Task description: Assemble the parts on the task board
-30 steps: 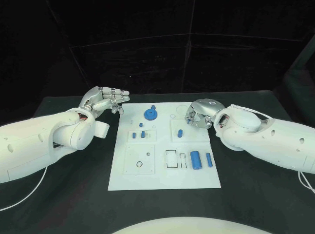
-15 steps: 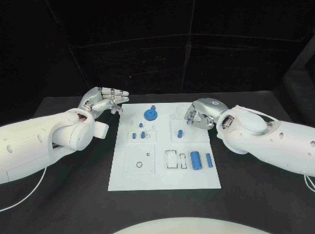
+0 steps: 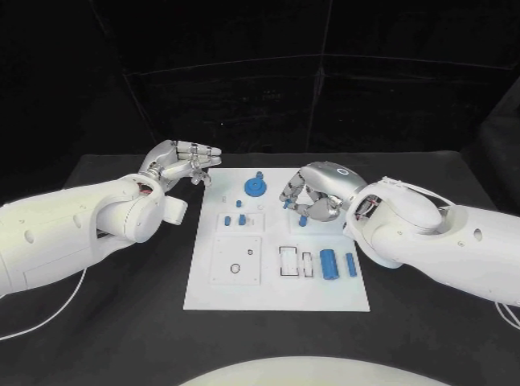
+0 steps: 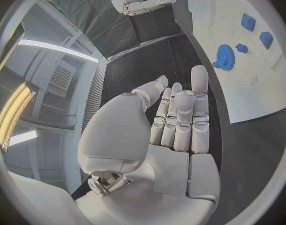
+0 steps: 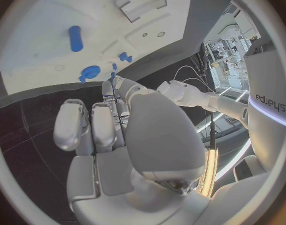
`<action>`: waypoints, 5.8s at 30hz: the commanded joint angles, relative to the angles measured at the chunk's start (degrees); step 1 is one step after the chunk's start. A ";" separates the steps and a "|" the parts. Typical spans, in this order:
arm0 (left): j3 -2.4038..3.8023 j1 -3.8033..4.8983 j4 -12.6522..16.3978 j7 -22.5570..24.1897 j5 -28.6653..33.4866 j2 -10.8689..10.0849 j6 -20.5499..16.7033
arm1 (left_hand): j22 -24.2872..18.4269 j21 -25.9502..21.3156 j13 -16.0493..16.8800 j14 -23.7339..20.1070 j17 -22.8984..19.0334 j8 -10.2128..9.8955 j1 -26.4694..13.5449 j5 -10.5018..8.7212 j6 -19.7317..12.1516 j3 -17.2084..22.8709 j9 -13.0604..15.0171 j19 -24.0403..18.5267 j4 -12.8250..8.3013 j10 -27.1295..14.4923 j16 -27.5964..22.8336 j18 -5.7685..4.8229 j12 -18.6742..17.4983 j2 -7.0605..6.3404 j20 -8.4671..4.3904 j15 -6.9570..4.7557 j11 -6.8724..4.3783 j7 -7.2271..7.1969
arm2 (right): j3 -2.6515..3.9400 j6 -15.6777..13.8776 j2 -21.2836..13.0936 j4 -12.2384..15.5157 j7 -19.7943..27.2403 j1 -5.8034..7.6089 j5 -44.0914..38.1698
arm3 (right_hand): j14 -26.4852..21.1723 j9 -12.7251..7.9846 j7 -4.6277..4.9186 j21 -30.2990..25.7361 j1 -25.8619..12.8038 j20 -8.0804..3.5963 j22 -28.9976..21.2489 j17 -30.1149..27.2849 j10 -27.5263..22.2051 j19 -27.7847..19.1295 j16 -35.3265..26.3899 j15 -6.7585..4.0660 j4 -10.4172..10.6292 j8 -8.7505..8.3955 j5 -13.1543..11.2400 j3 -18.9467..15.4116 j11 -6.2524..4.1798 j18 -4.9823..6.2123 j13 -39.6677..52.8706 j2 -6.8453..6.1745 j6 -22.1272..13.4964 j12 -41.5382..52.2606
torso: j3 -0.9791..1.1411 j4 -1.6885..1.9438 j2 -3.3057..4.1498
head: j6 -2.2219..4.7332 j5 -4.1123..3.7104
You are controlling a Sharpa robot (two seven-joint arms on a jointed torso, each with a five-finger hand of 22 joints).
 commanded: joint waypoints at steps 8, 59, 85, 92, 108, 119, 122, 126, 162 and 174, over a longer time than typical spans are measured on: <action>0.05 0.08 0.57 0.38 1.67 0.25 0.93 | -0.09 -0.28 0.07 -0.36 -0.08 0.19 -0.07 0.10 0.01 -0.38 -0.08 -0.04 0.05 0.08 -0.25 0.74 0.21 0.56 0.02 -0.13 0.11 0.07 | -0.23 1.84 5.68 -1.67 1.63 -1.01 -0.42 | 2.15 0.00 0.01 0.23 -0.85 -0.05 0.02 -0.02 0.36 0.40 -0.05 -0.27 -0.11 -0.30 0.01 0.51 0.20 -0.15 0.07 -0.06 0.40 -0.19 | -0.04 -0.08 0.05 | -1.05 2.67; 0.05 0.10 0.60 0.09 1.73 1.26 1.28 | -0.16 -0.37 0.08 -0.41 -0.22 0.19 -0.04 0.10 -0.08 -0.48 -0.10 -0.02 0.08 -0.03 -0.28 0.72 0.31 0.69 0.05 -0.08 0.15 0.12 | -2.42 6.84 12.38 -7.81 0.92 -5.76 -3.99 | 2.14 -0.02 0.09 0.27 -1.29 -0.04 0.08 -0.07 0.27 0.41 -0.02 -0.23 -0.32 -0.47 -0.05 0.85 0.27 -0.17 0.03 -0.10 0.28 -0.37 | 0.02 -0.06 0.07 | -3.81 5.97; 0.05 0.10 0.53 -0.12 1.73 1.33 1.43 | -0.16 -0.37 0.08 -0.41 -0.22 0.19 -0.04 0.10 -0.08 -0.48 -0.10 -0.02 0.08 -0.03 -0.28 0.72 0.31 0.69 0.05 -0.08 0.15 0.12 | -3.45 8.46 12.87 -8.10 0.15 -5.86 -4.82 | 1.89 -0.30 1.06 -0.20 -4.40 0.60 -0.77 -0.96 -3.08 -0.17 -0.46 0.65 -0.31 -2.22 -0.16 1.41 1.37 -0.08 -1.05 -1.07 -2.34 -2.71 | 0.01 -0.08 0.02 | -4.17 6.19; 0.05 0.10 0.50 -0.26 1.73 1.30 1.62 | -0.20 -0.42 0.08 -0.41 -0.23 0.20 0.00 0.10 -0.13 -0.53 -0.12 -0.01 0.07 -0.11 -0.26 0.72 0.36 0.75 0.06 -0.07 0.18 0.15 | -3.51 6.22 12.81 -8.19 0.64 -5.86 -4.23 | 1.54 -0.36 2.52 -1.59 -6.28 1.95 -3.38 -2.12 -8.43 -1.52 -1.02 2.14 -0.40 -2.83 -0.32 2.03 3.17 0.41 -3.18 -2.49 -6.17 -5.56 | 0.01 -0.08 0.03 | -4.15 6.16; 0.03 0.10 0.28 -0.59 1.72 1.17 2.09 | -0.22 -0.44 0.08 -0.43 -0.29 0.19 -0.01 0.10 -0.17 -0.58 -0.12 0.00 0.09 -0.16 -0.27 0.71 0.38 0.77 0.06 -0.05 0.20 0.19 | -3.48 -2.04 8.04 -3.80 2.77 -5.82 -0.81 | 1.17 -0.12 2.76 -2.37 -6.95 2.44 -4.80 -3.43 -9.20 -2.14 -1.60 2.39 -0.95 -2.46 0.18 2.29 3.47 0.73 -3.78 -2.63 -8.21 -4.43 | -0.01 -0.23 -0.09 | -3.22 5.63; -0.01 0.09 0.27 -0.69 1.72 1.11 2.24 | -0.23 -0.46 0.08 -0.44 -0.33 0.21 -0.02 0.10 -0.17 -0.60 -0.12 0.00 0.10 -0.16 -0.28 0.71 0.41 0.80 0.07 -0.04 0.21 0.19 | -2.48 2.69 -0.48 -1.29 -1.45 -1.32 1.51 | 0.29 -0.20 2.03 -5.04 -8.67 2.32 -9.39 -7.09 -12.51 -3.78 -4.13 2.14 -0.91 -2.67 -0.35 -0.82 3.17 1.50 -4.05 -3.90 -11.14 -3.91 | -0.10 -0.15 -0.05 | -2.14 4.01; -0.01 0.09 0.24 -0.70 1.72 1.13 2.21 | -0.23 -0.46 0.08 -0.44 -0.33 0.21 -0.02 0.10 -0.17 -0.60 -0.12 0.00 0.10 -0.16 -0.28 0.71 0.41 0.80 0.07 -0.04 0.21 0.19 | -2.38 4.57 -1.80 -1.64 -2.35 -0.59 1.44 | 0.38 -0.20 1.54 -5.29 -9.01 2.24 -9.64 -7.30 -13.33 -3.65 -4.20 2.01 -0.76 -2.69 -0.48 -2.82 2.99 1.51 -4.02 -3.97 -11.99 -3.42 | -0.07 -0.23 -0.06 | -1.97 3.96; -0.02 0.09 0.32 -0.66 1.73 1.15 2.12 | -0.23 -0.46 0.08 -0.44 -0.33 0.21 -0.02 0.10 -0.17 -0.60 -0.12 0.00 0.10 -0.16 -0.28 0.71 0.41 0.80 0.07 -0.04 0.21 0.19 | -2.35 5.64 -2.67 -2.31 -2.81 -0.23 1.40 | 0.49 -0.18 1.05 -5.57 -8.85 2.13 -9.98 -7.31 -13.86 -3.63 -4.11 1.94 -0.67 -2.67 -0.62 -4.47 2.93 1.54 -3.98 -3.69 -12.53 -2.87 | -0.06 -0.20 -0.01 | -1.88 3.86; -0.02 0.09 0.05 -0.86 1.73 1.44 2.44 | -0.23 -0.46 0.08 -0.44 -0.33 0.21 -0.02 0.10 -0.17 -0.60 -0.12 0.00 0.10 -0.16 -0.28 0.71 0.41 0.80 0.07 -0.04 0.21 0.19 | -2.43 11.31 0.93 -6.66 -2.26 -0.02 -0.15 | 1.37 0.59 0.48 -3.15 -6.03 0.51 -5.33 -6.59 -1.38 -0.43 -2.75 0.09 -0.67 -0.21 0.56 -2.24 0.64 0.62 -3.67 -0.11 -4.04 1.93 | 0.02 -0.22 -0.02 | -2.17 3.82; -0.03 0.09 0.00 -1.08 1.73 1.43 2.62 | -0.31 -0.55 0.10 -0.46 -0.44 0.29 0.01 0.11 -0.15 -0.70 -0.11 0.04 0.16 -0.20 -0.27 0.71 0.58 1.01 0.09 -0.02 0.21 0.19 | -2.43 8.59 0.88 -6.69 -3.48 -0.03 -2.91 | 1.36 0.40 0.37 -2.49 -4.36 0.10 -4.28 -6.69 0.22 -0.03 -2.52 -0.21 -2.18 -0.15 -0.19 0.01 0.36 0.43 -3.62 0.73 -2.56 0.91 | -0.04 -0.15 -0.07 | -2.36 3.85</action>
